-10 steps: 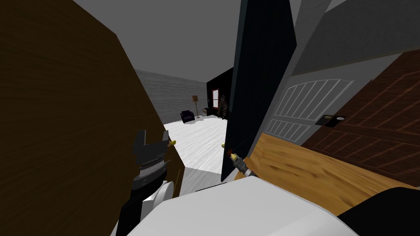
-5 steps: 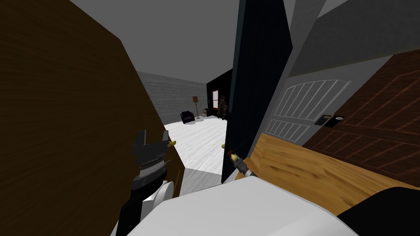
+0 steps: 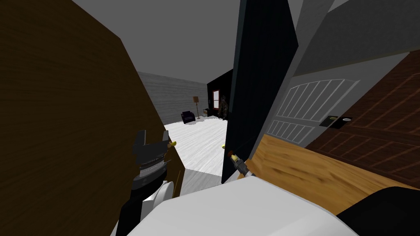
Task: Push the door open
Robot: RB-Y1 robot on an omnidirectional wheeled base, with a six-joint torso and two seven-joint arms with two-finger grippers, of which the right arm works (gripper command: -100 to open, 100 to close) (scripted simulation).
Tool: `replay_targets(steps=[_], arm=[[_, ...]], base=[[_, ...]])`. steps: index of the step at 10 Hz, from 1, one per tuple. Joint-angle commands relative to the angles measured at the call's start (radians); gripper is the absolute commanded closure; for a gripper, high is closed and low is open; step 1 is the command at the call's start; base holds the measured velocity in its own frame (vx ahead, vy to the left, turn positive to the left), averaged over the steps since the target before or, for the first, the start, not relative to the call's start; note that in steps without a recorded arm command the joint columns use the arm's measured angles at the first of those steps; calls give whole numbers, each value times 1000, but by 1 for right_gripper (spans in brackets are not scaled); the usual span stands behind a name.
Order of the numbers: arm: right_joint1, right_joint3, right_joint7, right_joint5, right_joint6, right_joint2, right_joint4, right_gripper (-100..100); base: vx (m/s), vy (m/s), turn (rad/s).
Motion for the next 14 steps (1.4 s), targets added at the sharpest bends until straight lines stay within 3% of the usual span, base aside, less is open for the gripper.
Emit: replay_targets(steps=[1,10,14], arm=[[4,2,-50,-15,-3,4,-6,100],[38,11,-244,-70,-10,21,-24,100],[61,18,-357,-109,-15,33,-38,100]], base=[[56,5,39],[49,1,28],[53,1,36]])
